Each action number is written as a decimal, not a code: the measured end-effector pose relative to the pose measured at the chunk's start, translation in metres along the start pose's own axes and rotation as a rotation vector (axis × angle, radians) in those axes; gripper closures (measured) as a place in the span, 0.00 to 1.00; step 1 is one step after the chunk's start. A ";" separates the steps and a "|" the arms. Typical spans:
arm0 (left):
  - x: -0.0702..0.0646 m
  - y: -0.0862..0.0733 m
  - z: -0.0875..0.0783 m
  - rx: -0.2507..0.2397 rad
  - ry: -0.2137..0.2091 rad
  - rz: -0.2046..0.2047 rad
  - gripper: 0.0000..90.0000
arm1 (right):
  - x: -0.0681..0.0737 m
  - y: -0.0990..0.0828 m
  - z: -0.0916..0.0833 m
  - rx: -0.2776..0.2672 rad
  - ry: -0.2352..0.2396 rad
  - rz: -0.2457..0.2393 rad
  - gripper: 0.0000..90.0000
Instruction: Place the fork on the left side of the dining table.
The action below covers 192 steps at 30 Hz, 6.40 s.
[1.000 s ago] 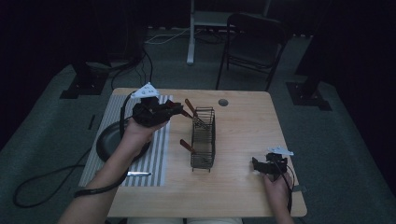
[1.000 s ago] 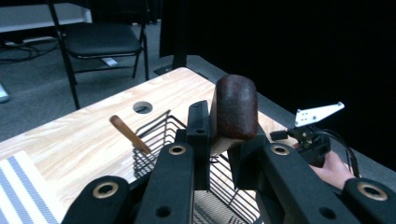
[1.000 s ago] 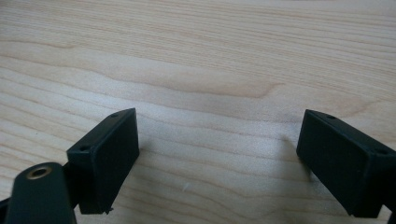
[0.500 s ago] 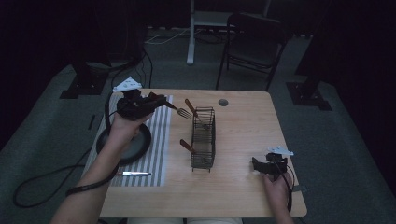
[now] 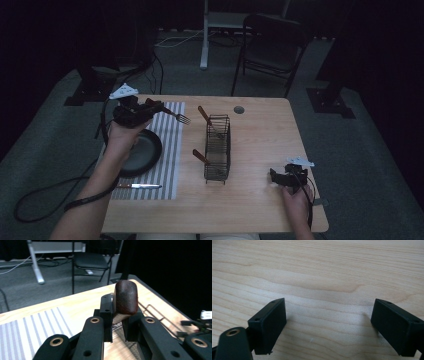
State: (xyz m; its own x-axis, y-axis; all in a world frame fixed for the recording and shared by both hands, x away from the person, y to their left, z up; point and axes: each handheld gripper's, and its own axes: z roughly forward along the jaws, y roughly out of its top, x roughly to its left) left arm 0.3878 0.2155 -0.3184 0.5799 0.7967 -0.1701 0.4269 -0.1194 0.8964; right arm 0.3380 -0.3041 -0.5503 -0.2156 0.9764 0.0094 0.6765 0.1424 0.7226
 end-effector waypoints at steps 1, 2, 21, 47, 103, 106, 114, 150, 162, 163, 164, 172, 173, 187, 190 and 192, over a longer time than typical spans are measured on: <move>0.007 -0.003 0.000 0.000 0.012 -0.016 0.89 | 0.000 0.000 0.000 0.000 0.000 0.000 0.14; 0.007 -0.003 0.000 0.000 0.012 -0.016 0.89 | 0.000 0.000 0.000 0.000 0.000 0.000 0.14; 0.070 -0.047 0.010 0.019 0.135 -0.163 0.89 | 0.000 0.000 0.000 0.001 0.000 0.000 0.14; 0.133 -0.085 0.048 0.025 0.226 -0.339 0.89 | 0.000 0.000 0.000 0.001 0.000 0.000 0.14; 0.181 -0.127 0.082 0.096 0.238 -0.598 0.71 | 0.000 0.000 0.000 0.001 0.000 0.000 0.14; 0.183 -0.129 0.084 0.098 0.241 -0.607 0.70 | 0.000 0.000 0.000 0.001 0.000 0.000 0.14; 0.185 -0.131 0.088 0.132 0.280 -0.606 0.63 | 0.000 0.000 0.000 0.001 0.000 0.000 0.14; 0.180 -0.125 0.117 0.397 0.480 -0.437 0.30 | 0.000 0.000 0.000 0.001 0.000 0.000 0.14; 0.183 -0.121 0.113 0.410 0.507 -0.513 0.29 | 0.000 0.000 0.000 0.001 0.000 0.000 0.14; 0.183 -0.121 0.112 0.408 0.513 -0.520 0.29 | 0.000 0.000 0.000 0.001 0.000 0.000 0.14; 0.183 -0.121 0.111 0.400 0.512 -0.524 0.27 | 0.000 0.000 0.000 0.001 0.000 0.000 0.14; 0.176 -0.119 0.102 0.335 0.518 -0.483 0.18 | 0.000 0.000 0.000 0.001 0.000 0.000 0.14; 0.174 -0.119 0.101 0.319 0.533 -0.458 0.18 | 0.000 0.000 0.000 0.001 0.000 0.000 0.14; 0.152 -0.128 0.081 0.265 0.516 -0.316 0.18 | 0.000 0.000 0.000 0.001 0.000 0.000 0.14; 0.148 -0.130 0.075 0.264 0.516 -0.303 0.18 | 0.000 0.000 0.000 0.001 0.000 0.000 0.14; 0.145 -0.132 0.071 0.262 0.520 -0.296 0.18 | 0.000 0.000 0.000 0.001 0.000 0.000 0.14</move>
State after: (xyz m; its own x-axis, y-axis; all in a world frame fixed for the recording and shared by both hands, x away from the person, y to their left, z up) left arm 0.4648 0.3049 -0.4905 0.0289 0.9929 -0.1156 0.7103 0.0609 0.7013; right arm 0.3379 -0.3040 -0.5503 -0.2157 0.9764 0.0094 0.6771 0.1426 0.7219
